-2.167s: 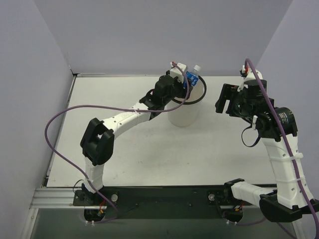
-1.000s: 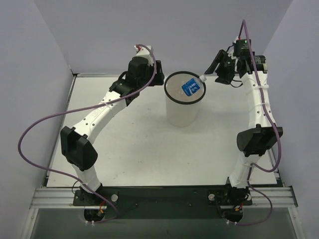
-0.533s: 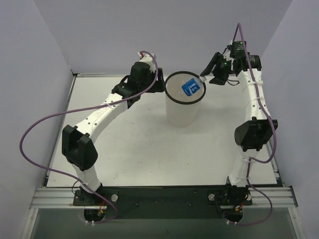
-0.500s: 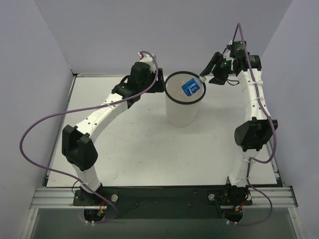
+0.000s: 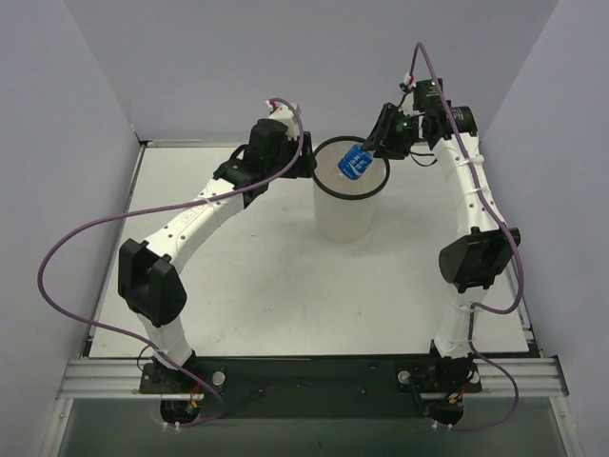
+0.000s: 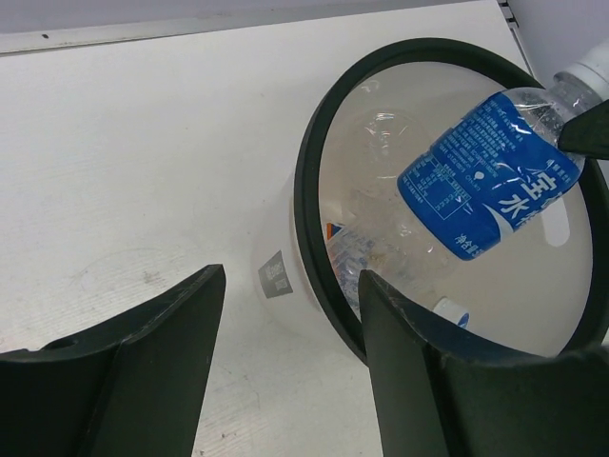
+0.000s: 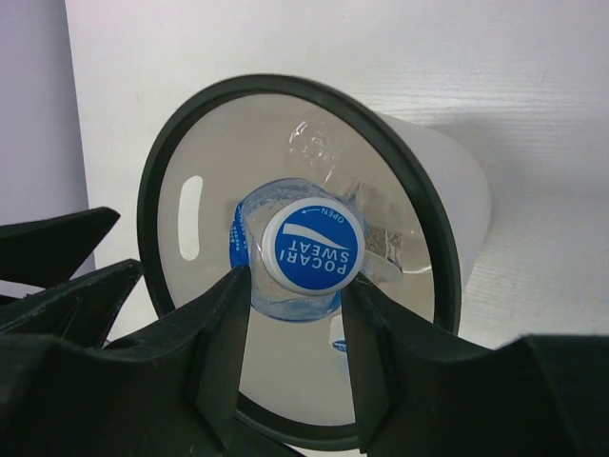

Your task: Put the plastic bottles in the bin

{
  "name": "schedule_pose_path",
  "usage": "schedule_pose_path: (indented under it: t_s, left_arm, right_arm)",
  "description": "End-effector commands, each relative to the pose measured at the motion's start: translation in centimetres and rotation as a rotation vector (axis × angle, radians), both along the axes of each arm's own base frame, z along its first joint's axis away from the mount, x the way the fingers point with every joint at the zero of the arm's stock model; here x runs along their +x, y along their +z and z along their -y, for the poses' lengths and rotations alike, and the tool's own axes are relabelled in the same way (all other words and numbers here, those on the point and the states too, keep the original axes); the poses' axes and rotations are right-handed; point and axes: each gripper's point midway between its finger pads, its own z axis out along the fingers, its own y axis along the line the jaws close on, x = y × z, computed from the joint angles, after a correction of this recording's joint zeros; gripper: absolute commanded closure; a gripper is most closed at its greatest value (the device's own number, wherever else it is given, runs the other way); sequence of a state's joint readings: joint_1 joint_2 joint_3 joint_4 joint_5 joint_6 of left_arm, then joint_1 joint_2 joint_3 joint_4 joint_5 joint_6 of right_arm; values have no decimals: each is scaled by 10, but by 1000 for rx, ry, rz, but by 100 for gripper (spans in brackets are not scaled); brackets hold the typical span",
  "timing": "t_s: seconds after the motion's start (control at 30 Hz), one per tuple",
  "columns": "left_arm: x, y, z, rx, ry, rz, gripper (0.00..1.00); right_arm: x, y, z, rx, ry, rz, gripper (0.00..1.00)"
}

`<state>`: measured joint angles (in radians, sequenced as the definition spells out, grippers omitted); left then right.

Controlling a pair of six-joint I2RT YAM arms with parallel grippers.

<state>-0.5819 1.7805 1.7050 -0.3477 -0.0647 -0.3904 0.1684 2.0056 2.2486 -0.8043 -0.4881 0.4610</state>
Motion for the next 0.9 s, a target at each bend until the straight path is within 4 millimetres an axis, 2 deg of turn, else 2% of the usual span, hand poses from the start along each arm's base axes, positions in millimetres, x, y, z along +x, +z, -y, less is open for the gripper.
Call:
schedule_pose_path:
  t_s: [0.0,0.17,0.2,0.23,0.33,0.47,0.5,0.7,0.73,0.87]
  left_arm:
    - [1,14,5,-20,-30,53,32]
    - [0,18,7,-33,-34,63,34]
    - [0,18,7,-33,-34,63,34]
    - [-1,19,8,-35,-37,66,34]
    - [-2,19,9,-35,-38,66,34]
    - [-3,16,10,-41,-38,58,34]
    - [-3,16,10,-44,-39,59,34]
    - [-4,20,11,-48,-45,65,34]
    - [-4,20,11,-48,-46,67,34]
    - [-6,22,10,-50,-45,67,34]
  right_arm:
    - [-21,19,-12,-62,69,76,65]
    - [-31,20,-23,-145,122,116,83]
    - [-33,18,-24,-174,142,125,83]
    - [-38,19,-34,-192,170,139,84]
    - [-43,18,-31,-306,168,171,84]
    - [-52,13,-42,-378,199,180,82]
    - [-52,6,-39,-420,190,173,82]
    - [-50,-30,-49,-548,221,137,82]
    - [-47,-35,-43,-584,199,132,82]
    - [-45,-47,-41,-609,194,110,78]
